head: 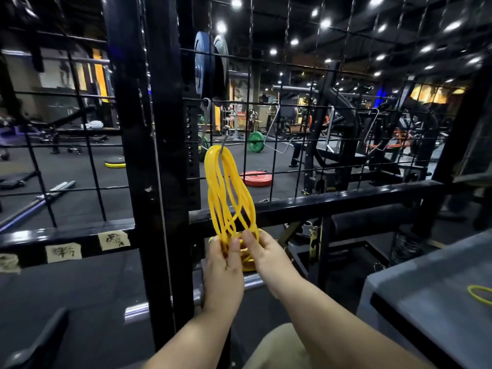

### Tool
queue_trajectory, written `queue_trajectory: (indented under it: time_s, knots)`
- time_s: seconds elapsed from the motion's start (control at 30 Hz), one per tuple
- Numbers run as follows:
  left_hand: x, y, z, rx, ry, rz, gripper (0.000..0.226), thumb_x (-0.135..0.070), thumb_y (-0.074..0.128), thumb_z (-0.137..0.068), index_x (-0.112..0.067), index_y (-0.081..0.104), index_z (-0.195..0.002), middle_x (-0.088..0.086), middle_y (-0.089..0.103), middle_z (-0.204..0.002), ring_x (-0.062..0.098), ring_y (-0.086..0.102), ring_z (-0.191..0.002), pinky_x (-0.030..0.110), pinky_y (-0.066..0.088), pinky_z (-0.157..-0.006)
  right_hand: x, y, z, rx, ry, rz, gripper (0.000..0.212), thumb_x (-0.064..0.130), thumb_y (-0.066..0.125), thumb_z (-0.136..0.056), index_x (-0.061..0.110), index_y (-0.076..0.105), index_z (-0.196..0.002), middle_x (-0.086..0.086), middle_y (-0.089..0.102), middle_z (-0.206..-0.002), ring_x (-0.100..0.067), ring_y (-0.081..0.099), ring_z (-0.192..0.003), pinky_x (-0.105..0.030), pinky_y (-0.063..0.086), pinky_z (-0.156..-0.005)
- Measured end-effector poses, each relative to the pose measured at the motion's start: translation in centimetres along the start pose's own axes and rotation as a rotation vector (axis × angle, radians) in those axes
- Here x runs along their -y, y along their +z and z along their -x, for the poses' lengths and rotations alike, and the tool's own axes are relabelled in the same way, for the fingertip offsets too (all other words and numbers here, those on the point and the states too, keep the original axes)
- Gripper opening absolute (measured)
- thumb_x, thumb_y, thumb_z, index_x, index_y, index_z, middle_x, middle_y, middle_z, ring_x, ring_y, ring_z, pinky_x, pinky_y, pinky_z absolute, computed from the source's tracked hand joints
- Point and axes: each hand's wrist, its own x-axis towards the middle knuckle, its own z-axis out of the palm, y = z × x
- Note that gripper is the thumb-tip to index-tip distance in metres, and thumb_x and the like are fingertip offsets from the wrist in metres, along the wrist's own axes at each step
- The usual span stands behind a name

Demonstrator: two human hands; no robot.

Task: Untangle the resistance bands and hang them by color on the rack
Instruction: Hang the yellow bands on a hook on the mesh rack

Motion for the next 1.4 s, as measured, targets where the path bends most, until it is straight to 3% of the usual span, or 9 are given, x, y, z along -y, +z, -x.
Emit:
queue_trajectory:
  time_s: [0.17, 0.23, 0.33, 0.4, 0.53, 0.93, 1.1, 1.27, 1.4]
  knots:
    - [0.7, 2.2, 0.9, 0.011, -0.062, 0.0, 0.015, -0.03, 0.042, -0.1, -0.02, 0.051, -0.108, -0.008, 0.057, -0.1, 0.007, 0.054, -0.087, 0.003, 0.035, -0.065, -1.0, -1.9, -0.1, -0.114, 0.058, -0.01, 0.03, 0.054, 0.055, -0.092, 0.026, 0.066, -0.091, -0.004, 0.071, -0.094, -0.017, 0.069, -0.088, -0.03, 0.056, -0.083]
    - [1.6, 3.9, 1.3, 0.06, -0.145, 0.06, 0.017, -0.03, 0.04, -0.101, -0.02, 0.051, -0.107, -0.003, 0.055, -0.104, 0.015, 0.052, -0.092, 0.016, 0.035, -0.072, -1.7, -3.3, 0.1, -0.173, 0.083, 0.014, 0.034, 0.056, 0.051, -0.091, 0.026, 0.068, -0.085, -0.006, 0.069, -0.09, -0.024, 0.067, -0.084, -0.044, 0.054, -0.087]
    - [2.5, 6.8, 1.6, 0.179, -0.249, 0.168, 0.046, -0.019, 0.017, -0.106, -0.011, 0.061, -0.095, 0.012, 0.058, -0.1, 0.032, 0.056, -0.095, 0.037, 0.039, -0.078, -2.8, -6.3, 0.8, -0.283, 0.107, -0.013, 0.033, 0.039, 0.041, -0.102, 0.019, 0.064, -0.088, -0.001, 0.061, -0.082, -0.013, 0.057, -0.066, -0.032, 0.047, -0.067]
    - [2.9, 9.3, 2.6, 0.194, -0.073, -0.117, 0.056, 0.002, 0.012, -0.093, -0.006, 0.068, -0.09, 0.018, 0.052, -0.098, 0.029, 0.053, -0.085, 0.036, 0.039, -0.077, -3.6, -9.1, 1.7, -0.392, 0.127, -0.006, 0.035, 0.038, 0.039, -0.103, 0.016, 0.063, -0.089, -0.001, 0.061, -0.078, -0.012, 0.057, -0.063, -0.029, 0.046, -0.064]
    - [-0.4, 15.9, 4.3, 0.386, -0.233, 0.014, 0.025, -0.029, 0.035, -0.103, -0.012, 0.053, -0.106, -0.003, 0.053, -0.092, 0.005, 0.047, -0.076, 0.008, 0.036, -0.064, -4.9, -15.6, 4.2, -0.606, 0.201, 0.015, 0.038, 0.04, 0.036, -0.103, 0.017, 0.063, -0.089, -0.004, 0.065, -0.082, -0.018, 0.06, -0.072, -0.035, 0.05, -0.071]
    - [-4.6, 36.9, 18.5, 0.981, -0.189, 0.053, 0.021, -0.036, 0.044, -0.1, -0.019, 0.049, -0.09, 0.003, 0.058, -0.095, 0.023, 0.053, -0.1, 0.03, 0.038, -0.085, -7.1, -35.8, 18.1, -1.164, 0.281, 0.22, 0.036, 0.028, 0.037, -0.105, 0.004, 0.062, -0.094, -0.008, 0.062, -0.076, -0.021, 0.057, -0.067, -0.012, 0.044, -0.05]
    - [-3.7, 44.2, 22.3, 1.028, -0.129, 0.038, 0.023, -0.033, 0.053, -0.096, -0.011, 0.059, -0.094, 0.015, 0.066, -0.1, 0.033, 0.059, -0.101, 0.041, 0.044, -0.091, -7.2, -41.5, 22.4, -1.333, 0.325, 0.274, 0.022, 0.031, 0.05, -0.099, 0.021, 0.058, -0.08, -0.001, 0.059, -0.071, -0.017, 0.056, -0.065, -0.042, 0.054, -0.075]
    - [-1.9, 49.6, 22.2, 0.969, 0.054, -0.242, 0.039, -0.042, 0.05, -0.095, -0.02, 0.052, -0.127, 0.006, 0.051, -0.133, 0.03, 0.043, -0.125, 0.042, 0.036, -0.1, -7.3, -44.4, 24.9, -1.3, 0.484, 0.65, 0.014, 0.04, 0.061, -0.088, 0.026, 0.058, -0.091, 0.001, 0.065, -0.09, -0.023, 0.063, -0.087, -0.048, 0.054, -0.085]
    - [-0.6, 52.5, 21.8, 1.091, 0.13, -0.436, 0.04, -0.049, 0.04, -0.097, -0.028, 0.052, -0.129, 0.006, 0.054, -0.133, 0.031, 0.044, -0.127, 0.044, 0.036, -0.1, -7.7, -45.1, 25.3, -1.175, 0.585, 0.994, 0.039, 0.042, 0.064, -0.087, 0.024, 0.055, -0.12, -0.001, 0.056, -0.112, -0.021, 0.057, -0.097, -0.035, 0.047, -0.087]
